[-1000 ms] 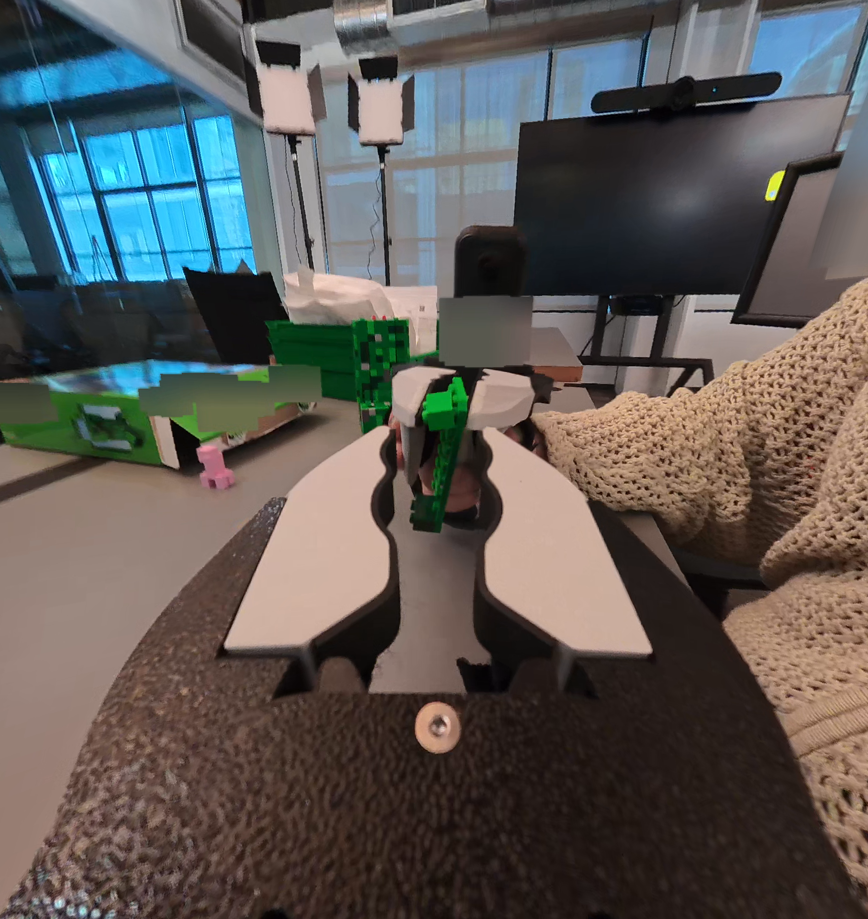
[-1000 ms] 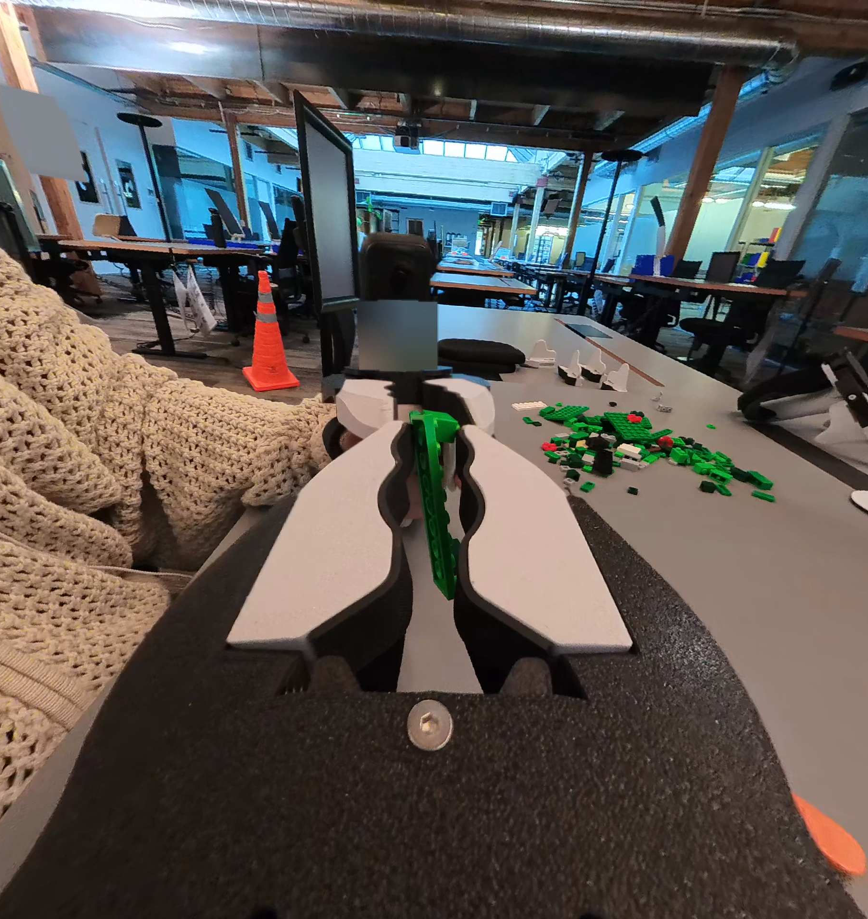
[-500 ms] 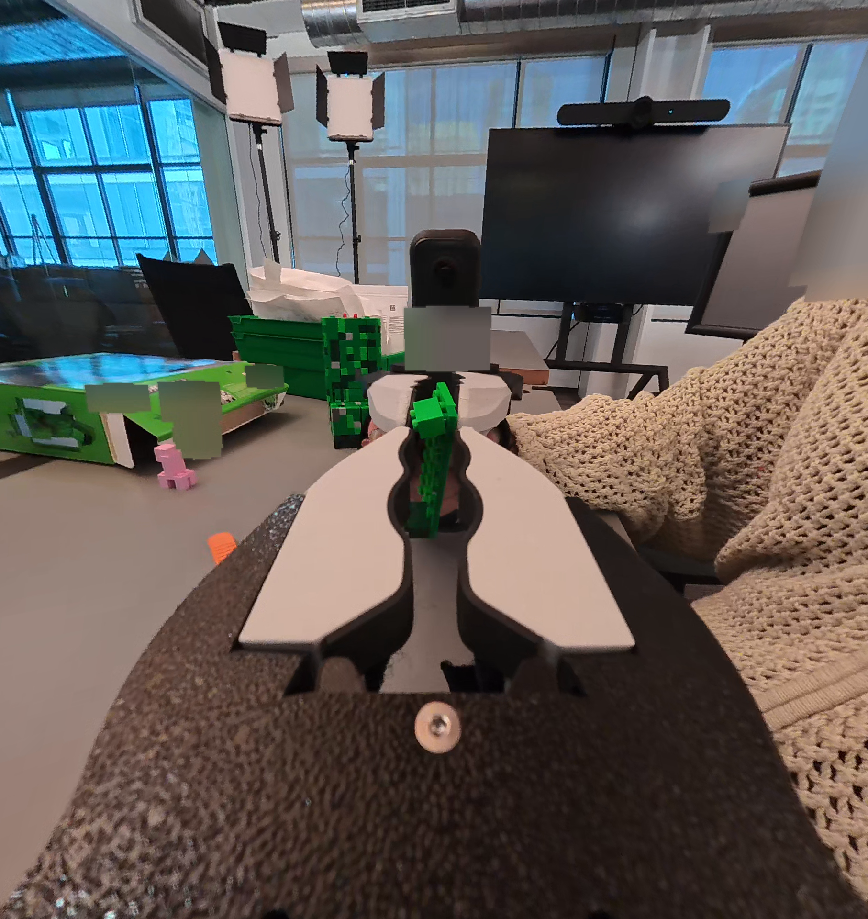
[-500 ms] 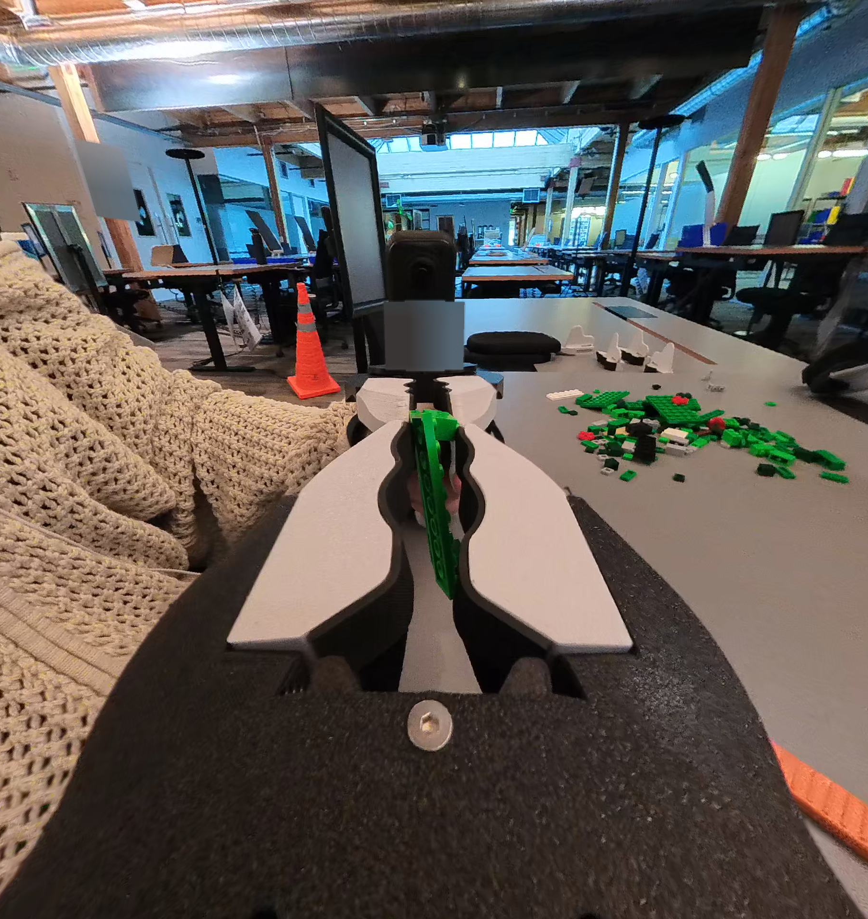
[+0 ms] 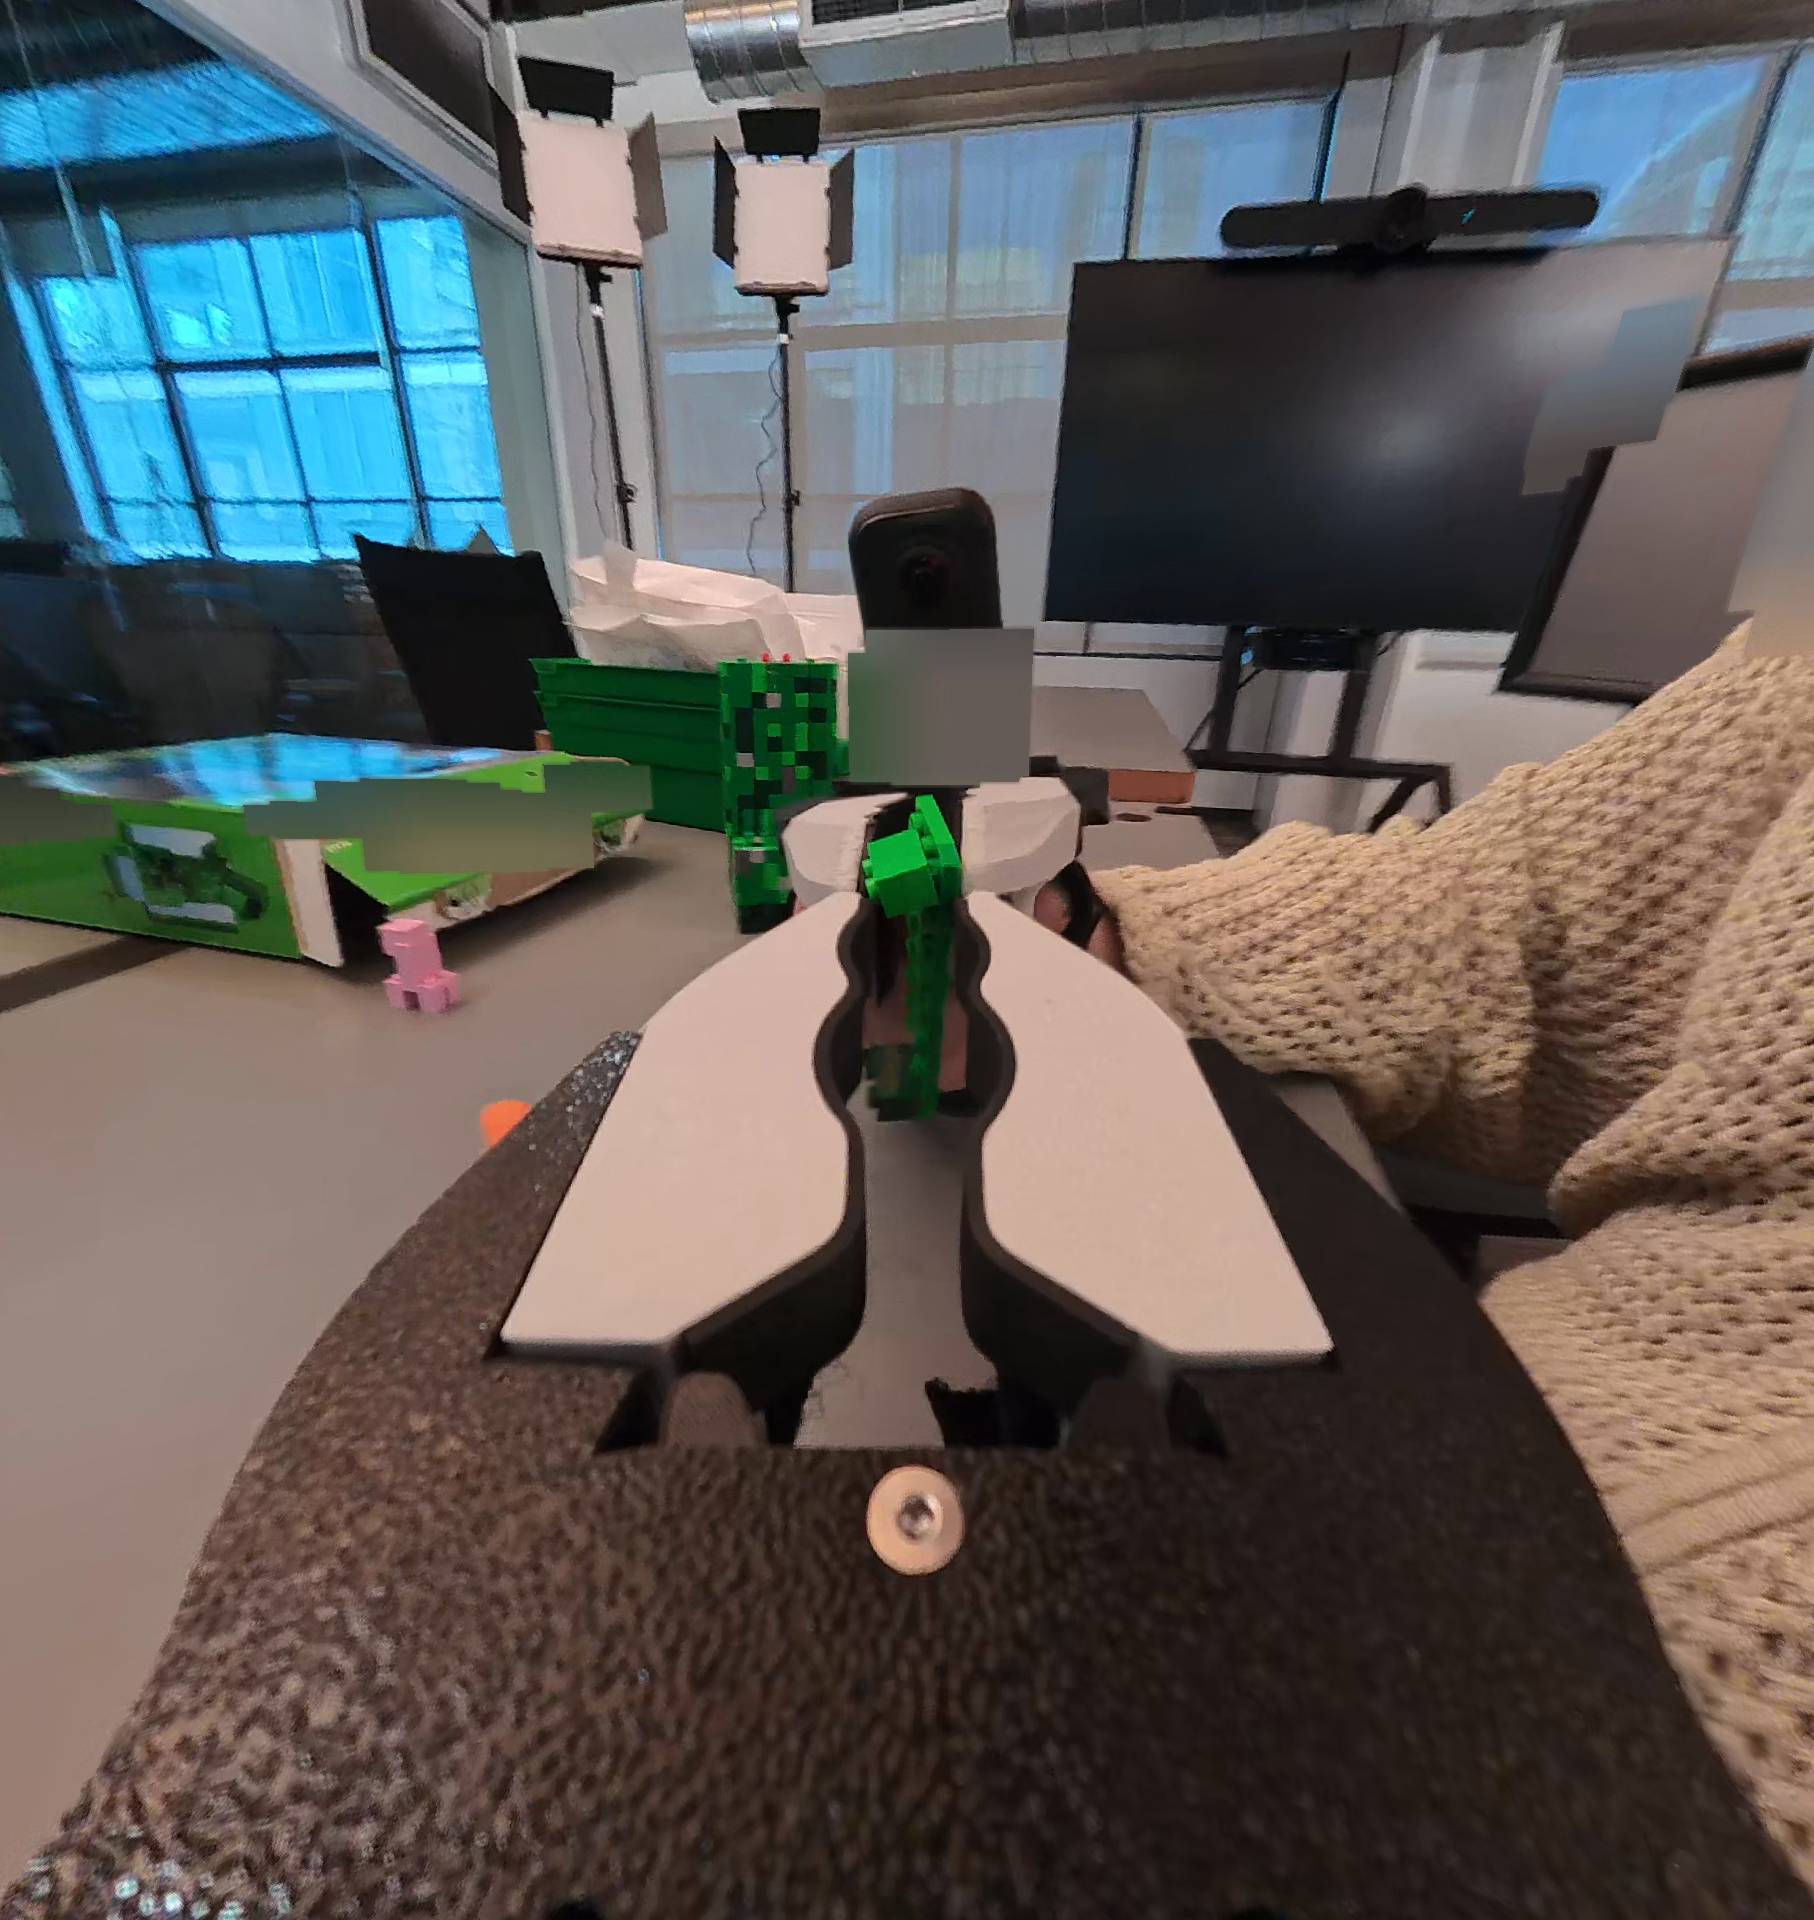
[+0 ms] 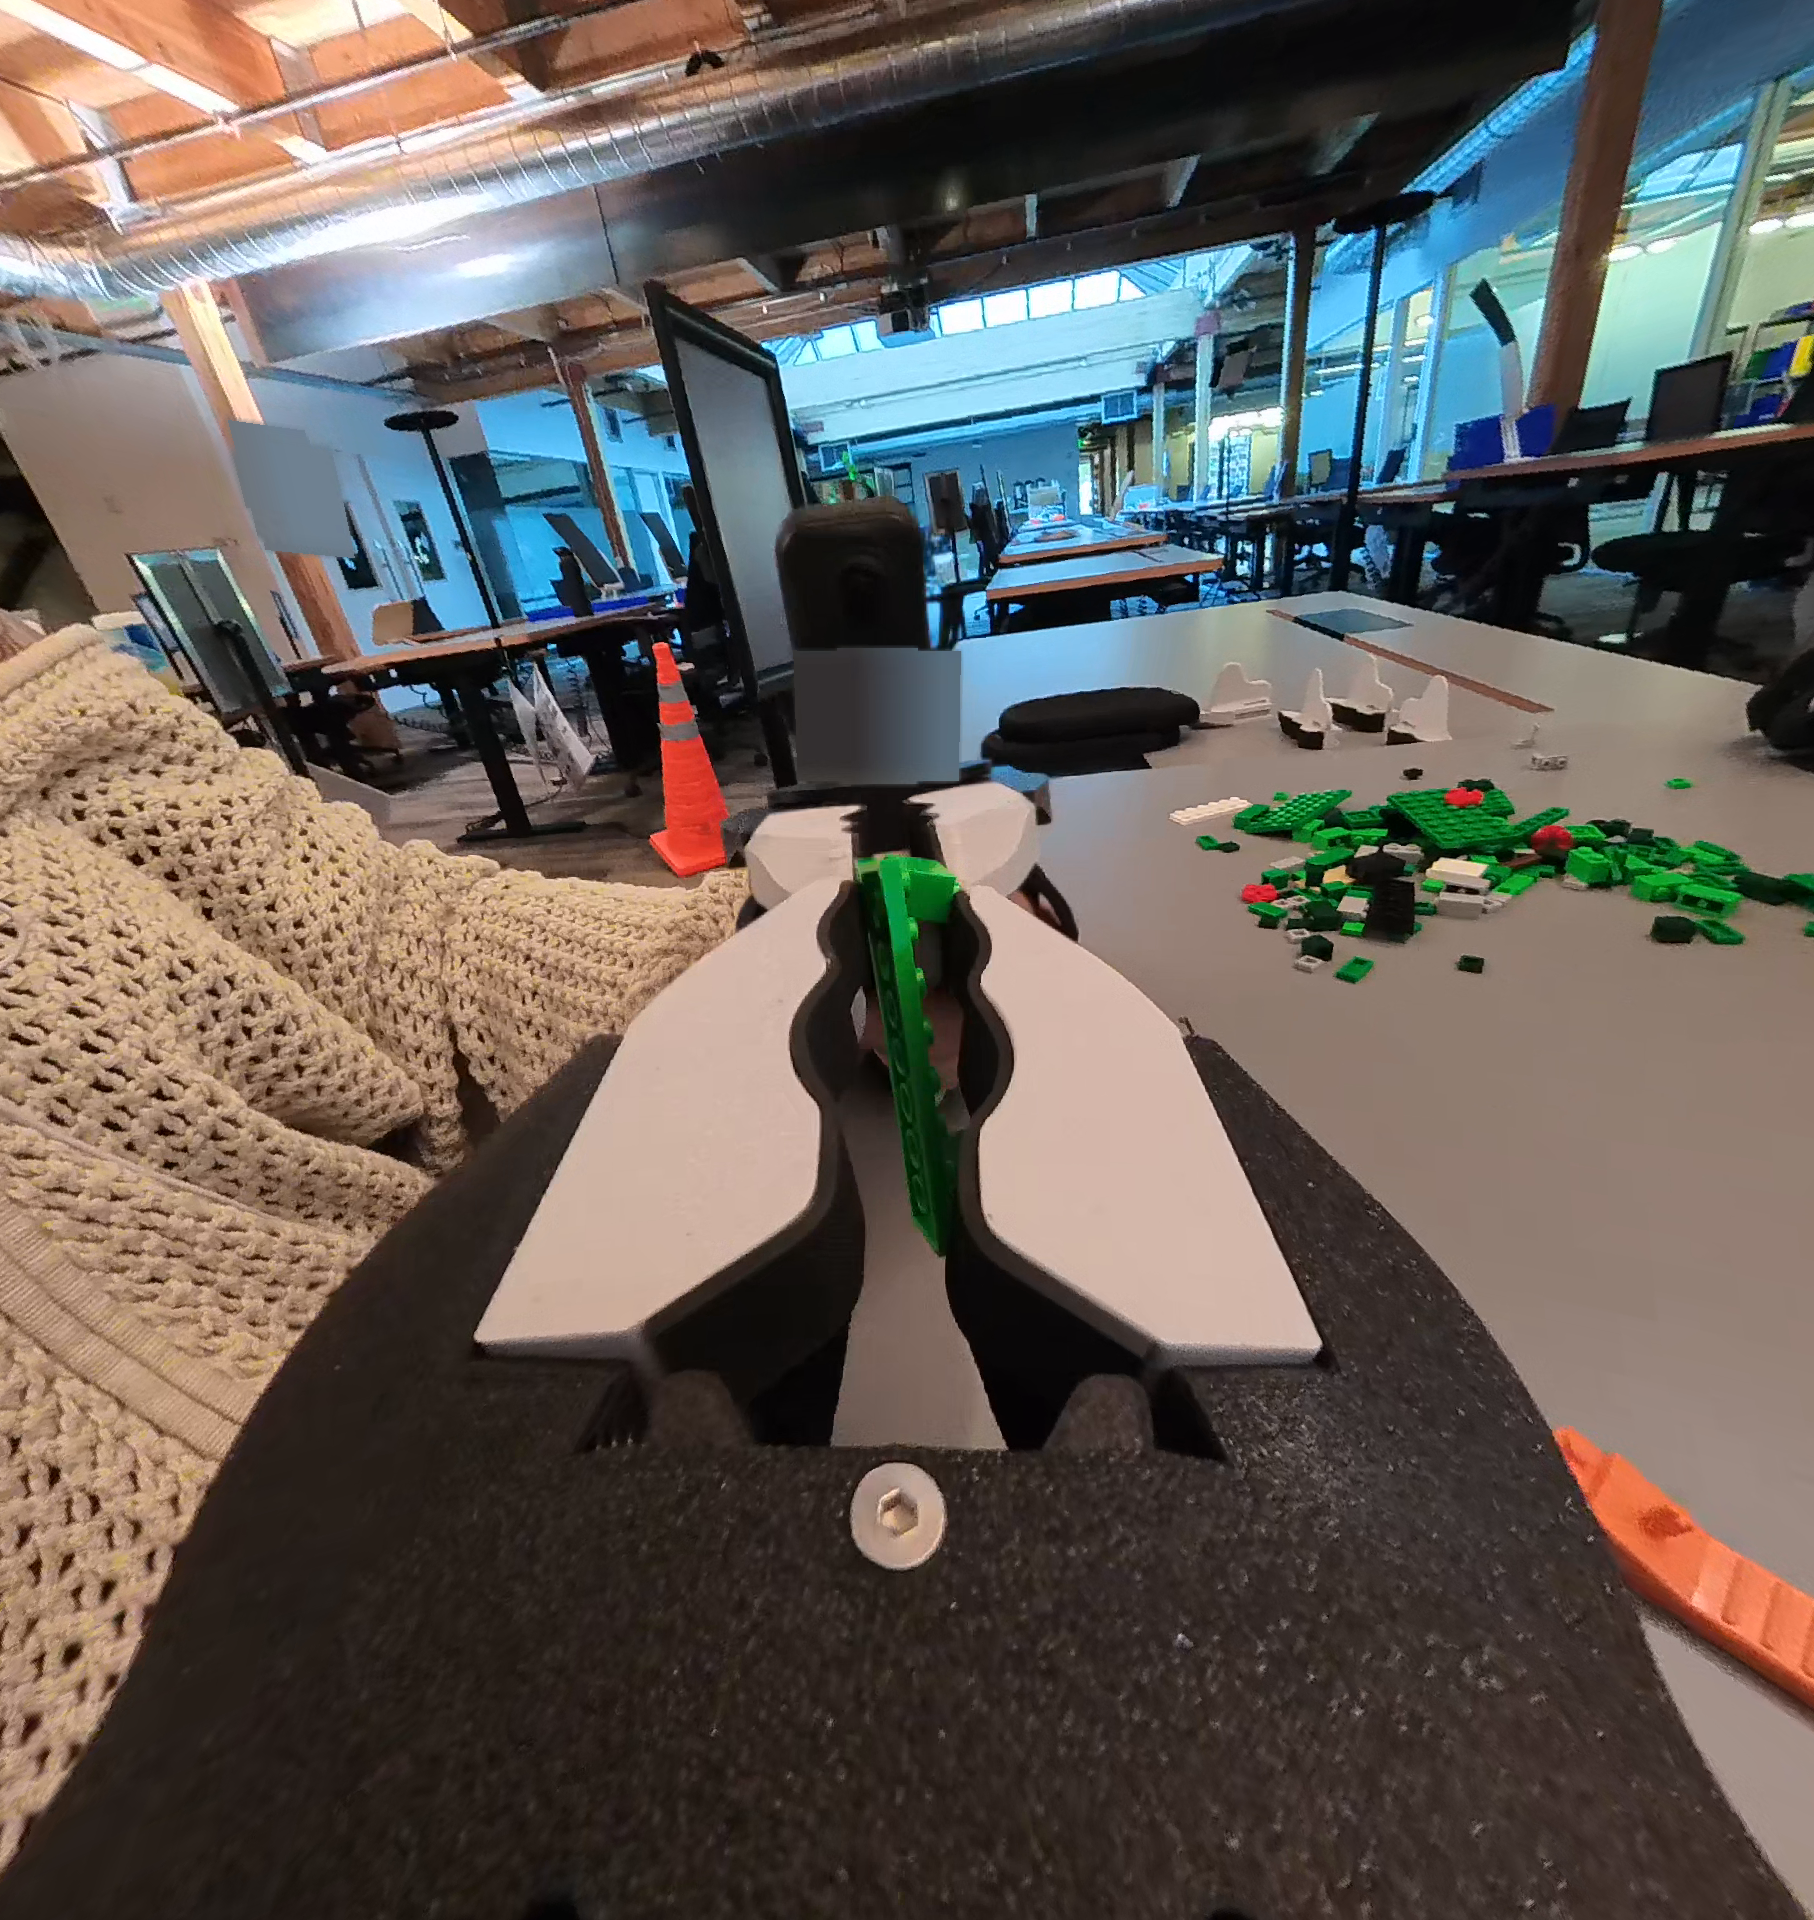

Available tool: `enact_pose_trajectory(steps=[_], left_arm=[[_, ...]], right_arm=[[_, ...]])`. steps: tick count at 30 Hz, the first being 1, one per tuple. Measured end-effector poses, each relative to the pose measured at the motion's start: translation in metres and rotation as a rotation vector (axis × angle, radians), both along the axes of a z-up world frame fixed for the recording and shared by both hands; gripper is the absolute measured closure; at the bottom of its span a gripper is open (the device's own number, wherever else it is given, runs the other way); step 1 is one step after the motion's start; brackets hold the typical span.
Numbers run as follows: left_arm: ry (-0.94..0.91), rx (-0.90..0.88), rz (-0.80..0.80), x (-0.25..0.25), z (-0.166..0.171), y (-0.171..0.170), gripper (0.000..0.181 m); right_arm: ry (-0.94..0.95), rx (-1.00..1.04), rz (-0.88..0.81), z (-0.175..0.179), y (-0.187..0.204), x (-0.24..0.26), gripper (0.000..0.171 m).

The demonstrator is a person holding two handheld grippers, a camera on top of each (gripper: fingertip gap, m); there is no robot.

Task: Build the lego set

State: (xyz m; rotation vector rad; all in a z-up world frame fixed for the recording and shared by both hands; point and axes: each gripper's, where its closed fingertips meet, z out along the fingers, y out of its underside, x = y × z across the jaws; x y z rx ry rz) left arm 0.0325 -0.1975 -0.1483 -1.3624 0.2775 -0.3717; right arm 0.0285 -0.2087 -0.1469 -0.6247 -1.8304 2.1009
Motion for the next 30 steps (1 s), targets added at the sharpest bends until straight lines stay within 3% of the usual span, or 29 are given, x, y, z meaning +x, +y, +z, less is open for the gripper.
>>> enact_pose_trajectory(steps=[4,13,19,28,30], left_arm=[[0.107,-0.026,0.067,0.002,-0.010,0.007,0.145],[0.155,0.056,0.042,0.012,-0.001,-0.002,0.159],[0.261,-0.012,0.117,0.013,-0.016,0.011,0.135],[0.289,0.007,0.106,0.018,-0.015,0.009,0.170],[0.293,0.008,0.111,0.018,-0.016,0.009,0.168]], right_arm=[[0.018,-0.029,0.026,0.005,-0.002,0.004,0.156],[0.031,0.010,0.073,0.002,-0.001,0.011,0.156],[0.041,-0.017,0.093,0.006,-0.004,0.013,0.156],[0.083,0.063,0.079,0.000,-0.006,0.014,0.156],[0.083,0.075,0.074,-0.002,-0.004,0.013,0.156]])
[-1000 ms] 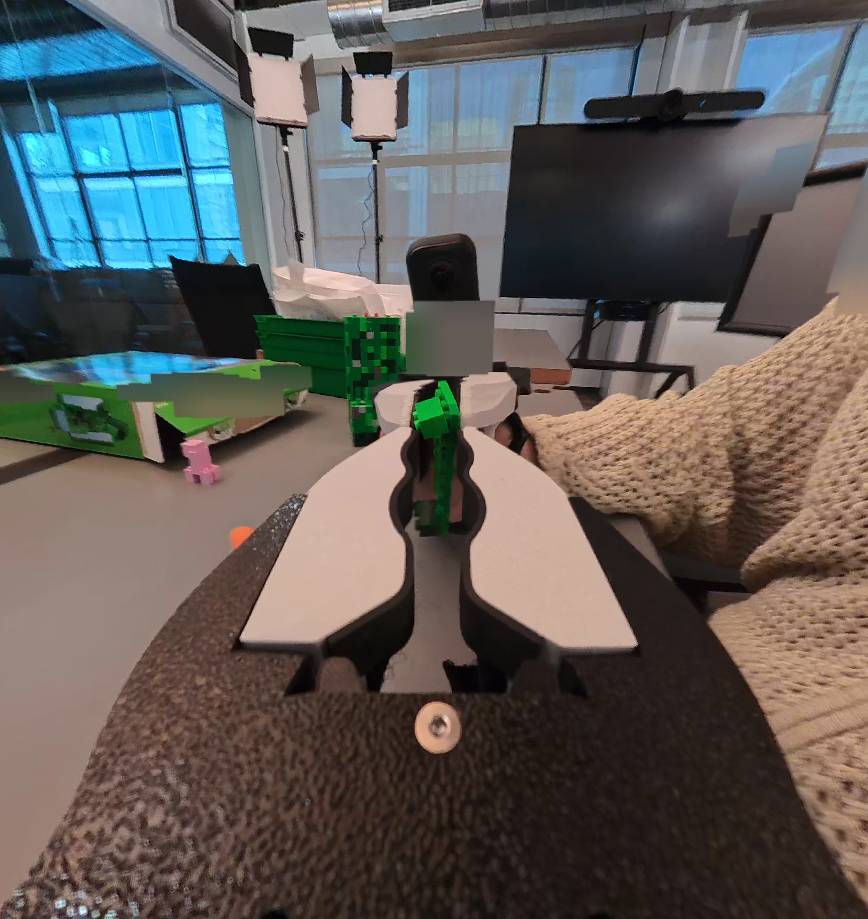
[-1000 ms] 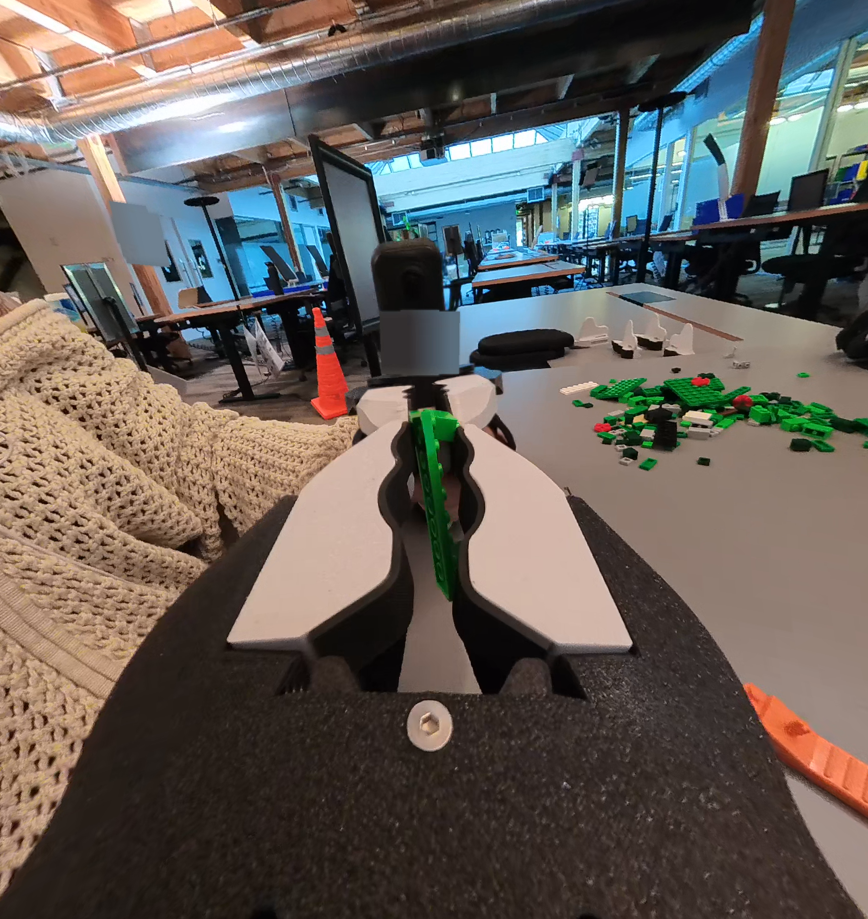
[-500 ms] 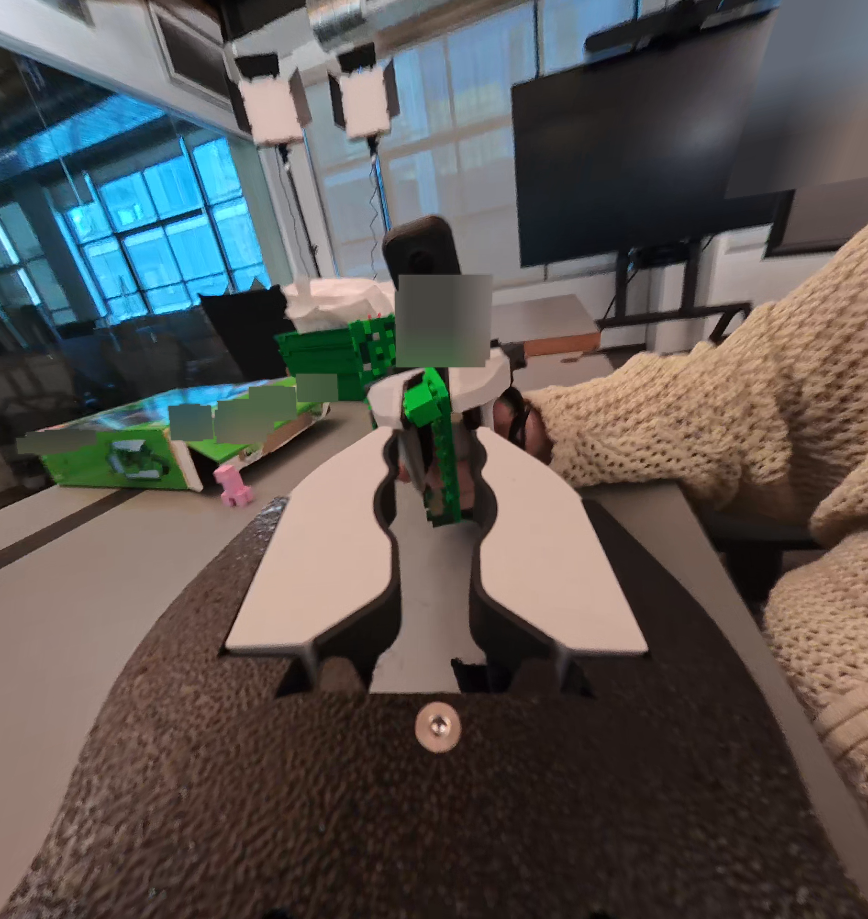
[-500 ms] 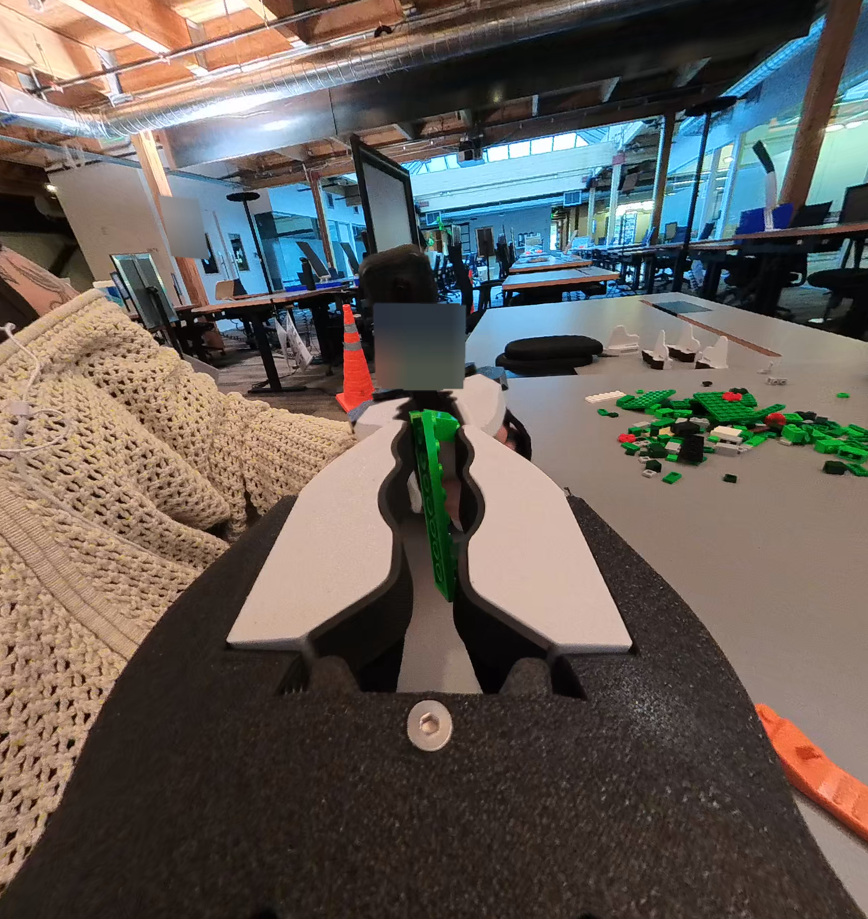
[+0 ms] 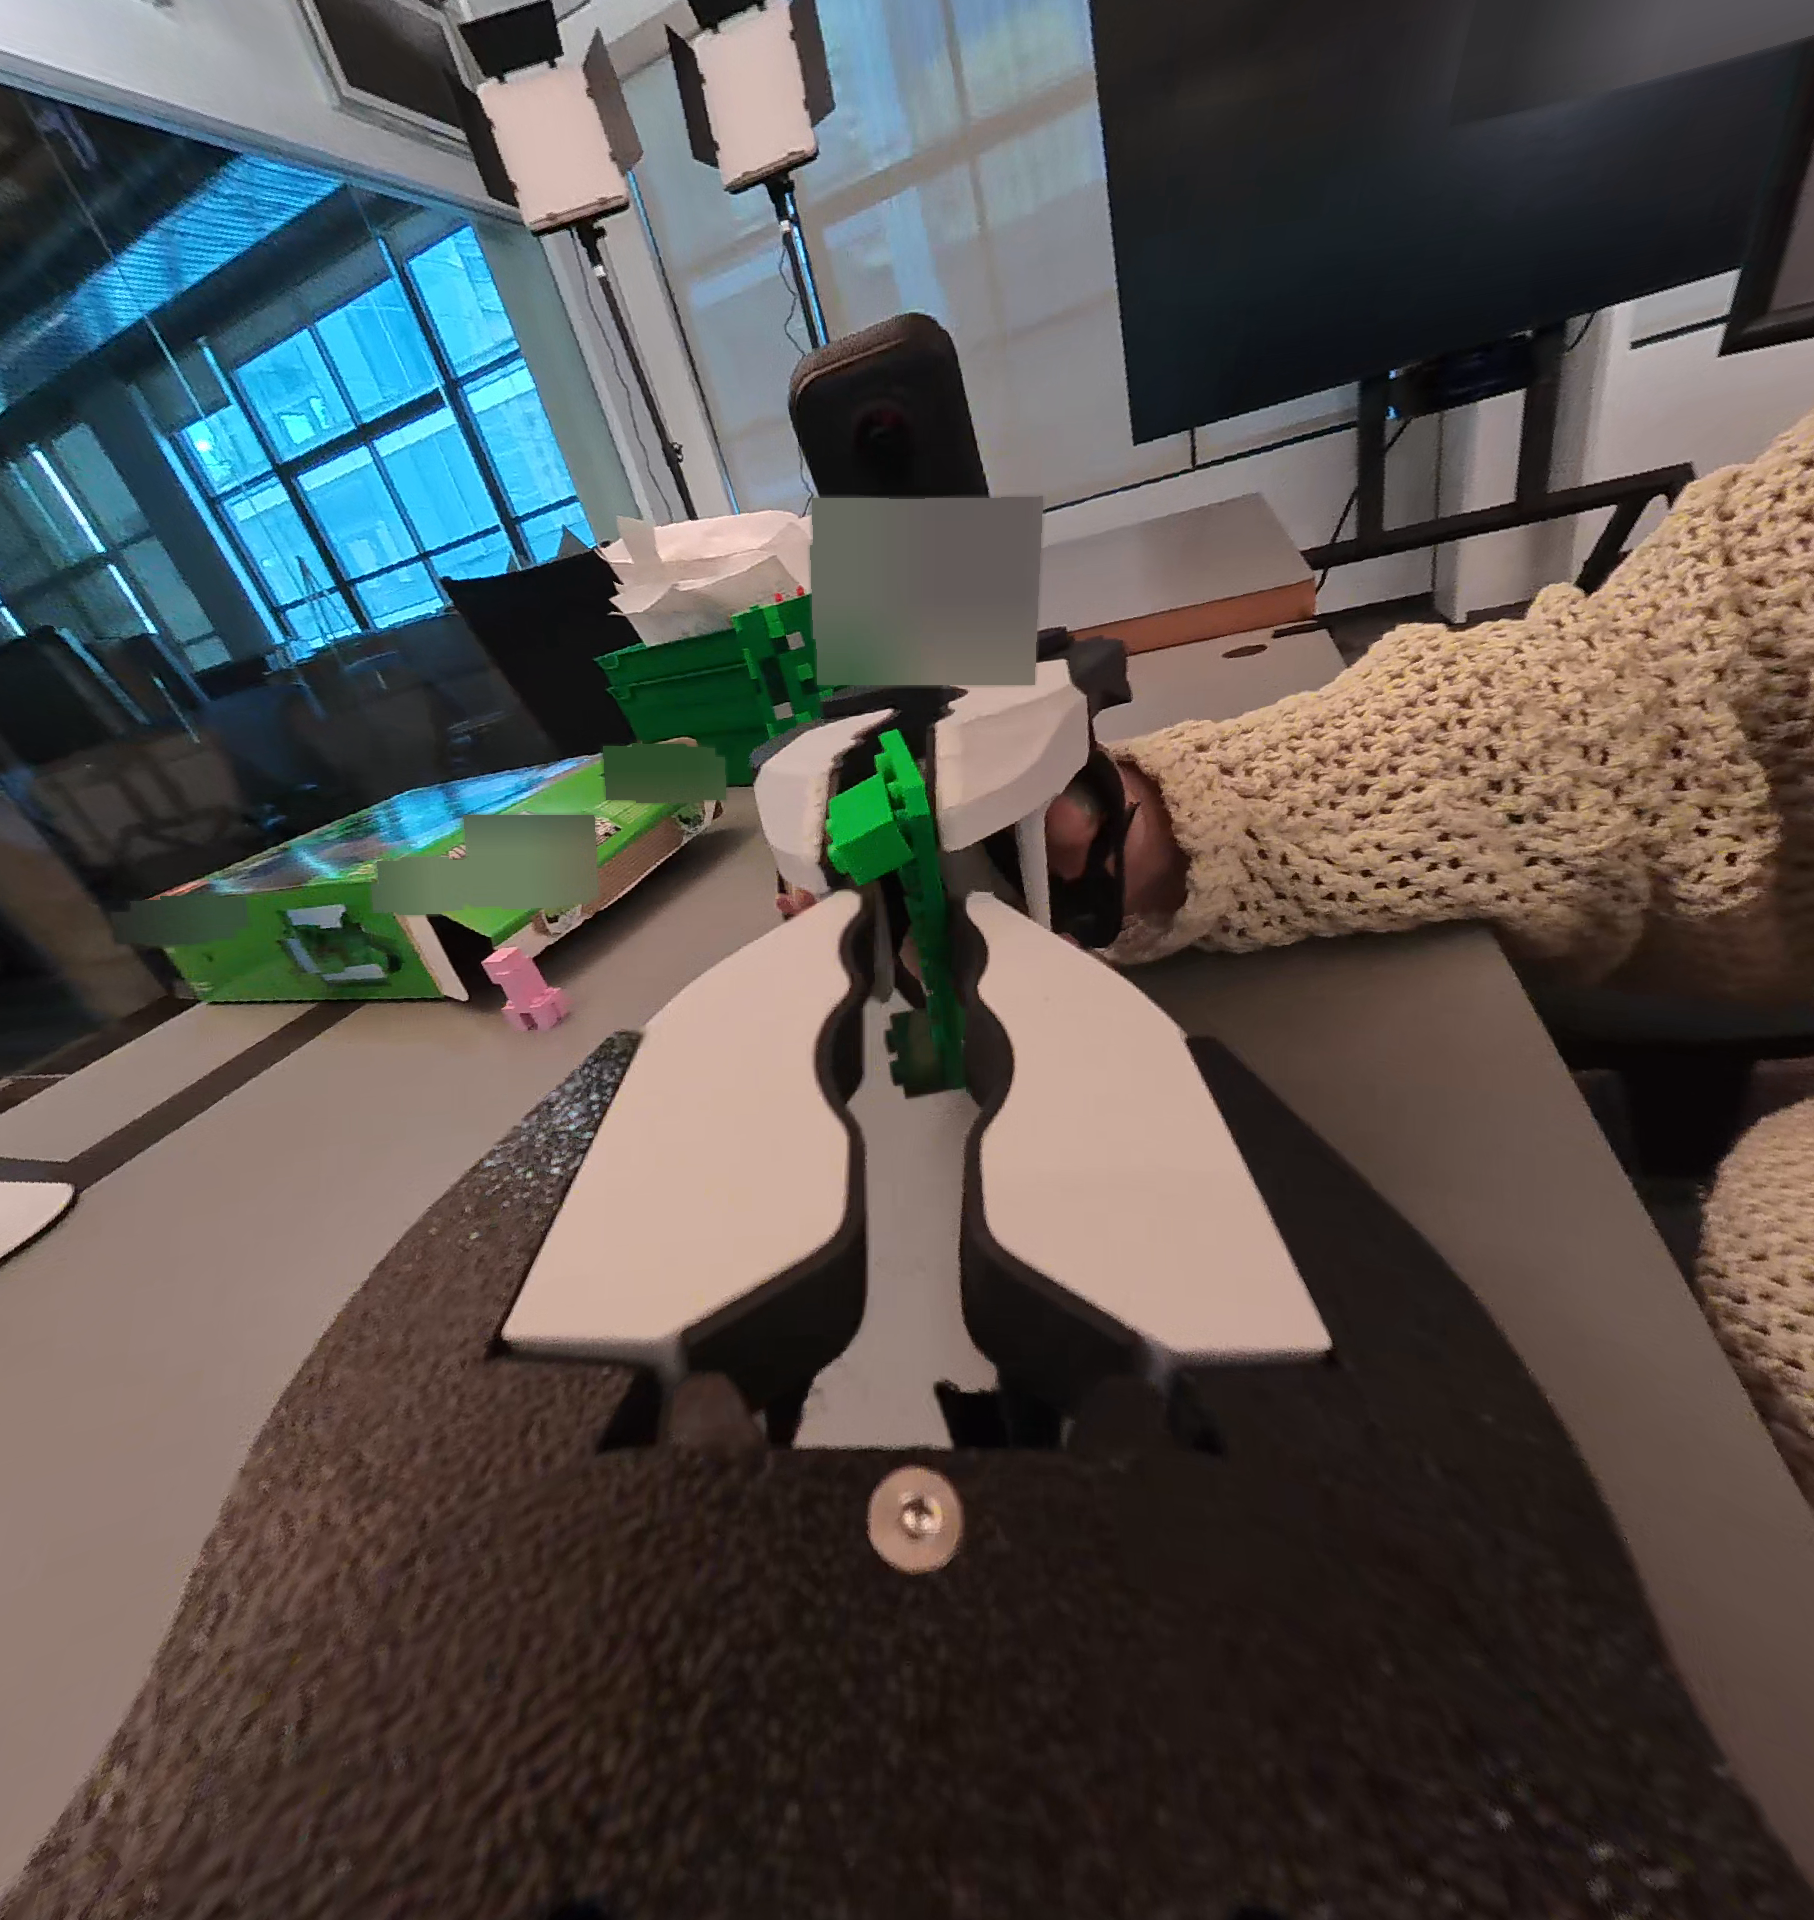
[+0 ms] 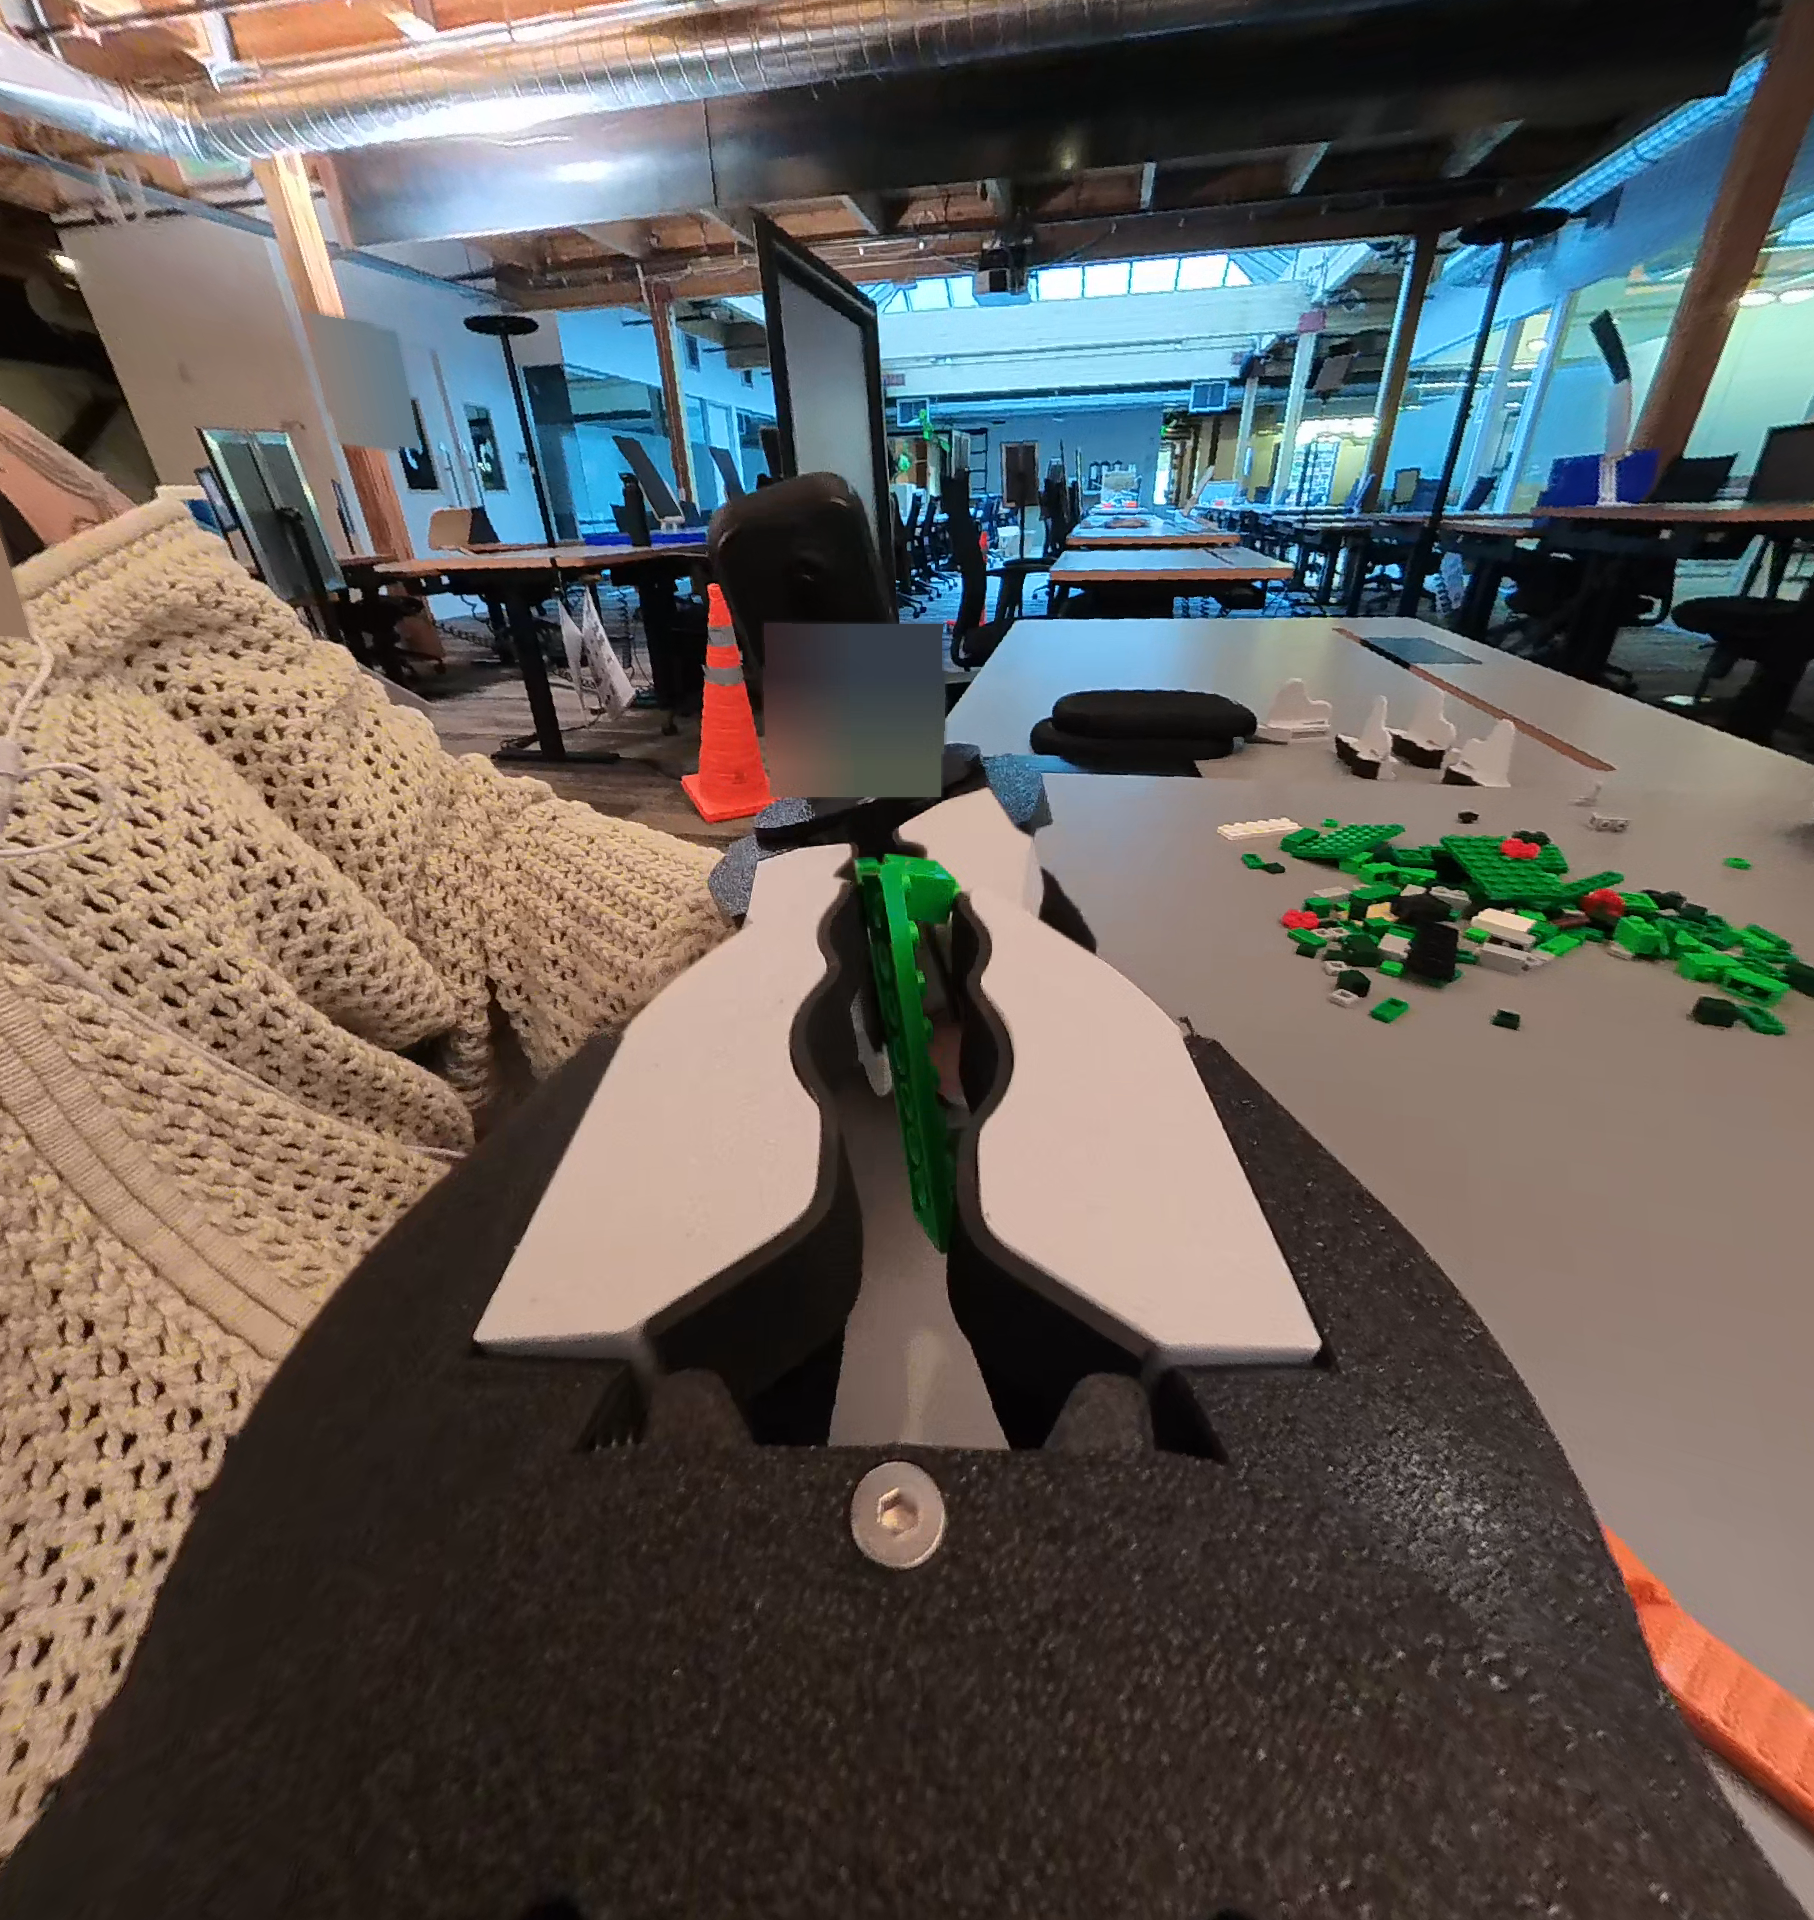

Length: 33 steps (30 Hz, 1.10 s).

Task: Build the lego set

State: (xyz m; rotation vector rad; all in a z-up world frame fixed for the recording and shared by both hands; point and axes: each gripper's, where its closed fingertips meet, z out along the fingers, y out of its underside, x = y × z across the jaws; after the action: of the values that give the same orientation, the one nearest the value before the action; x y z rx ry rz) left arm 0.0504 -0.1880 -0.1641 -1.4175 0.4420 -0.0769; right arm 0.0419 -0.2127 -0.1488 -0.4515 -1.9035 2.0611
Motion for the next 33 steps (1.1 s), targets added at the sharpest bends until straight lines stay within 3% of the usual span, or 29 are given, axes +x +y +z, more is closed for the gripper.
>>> enact_pose_trajectory(steps=[4,16,25,33], left_arm=[[-0.036,0.021,-0.003,-0.004,0.005,-0.003,0.154],[-0.035,-0.054,-0.057,0.001,-0.004,-0.005,0.163],[0.113,-0.198,-0.056,0.005,-0.029,-0.004,0.165],[0.160,-0.218,-0.087,0.011,-0.034,-0.007,0.165]], right_arm=[[0.008,0.021,-0.016,-0.001,0.006,-0.001,0.156],[0.064,0.264,-0.034,-0.024,0.012,0.005,0.156],[0.156,0.566,-0.070,-0.048,0.014,0.010,0.155],[0.248,0.708,-0.085,-0.052,0.013,0.016,0.155]])
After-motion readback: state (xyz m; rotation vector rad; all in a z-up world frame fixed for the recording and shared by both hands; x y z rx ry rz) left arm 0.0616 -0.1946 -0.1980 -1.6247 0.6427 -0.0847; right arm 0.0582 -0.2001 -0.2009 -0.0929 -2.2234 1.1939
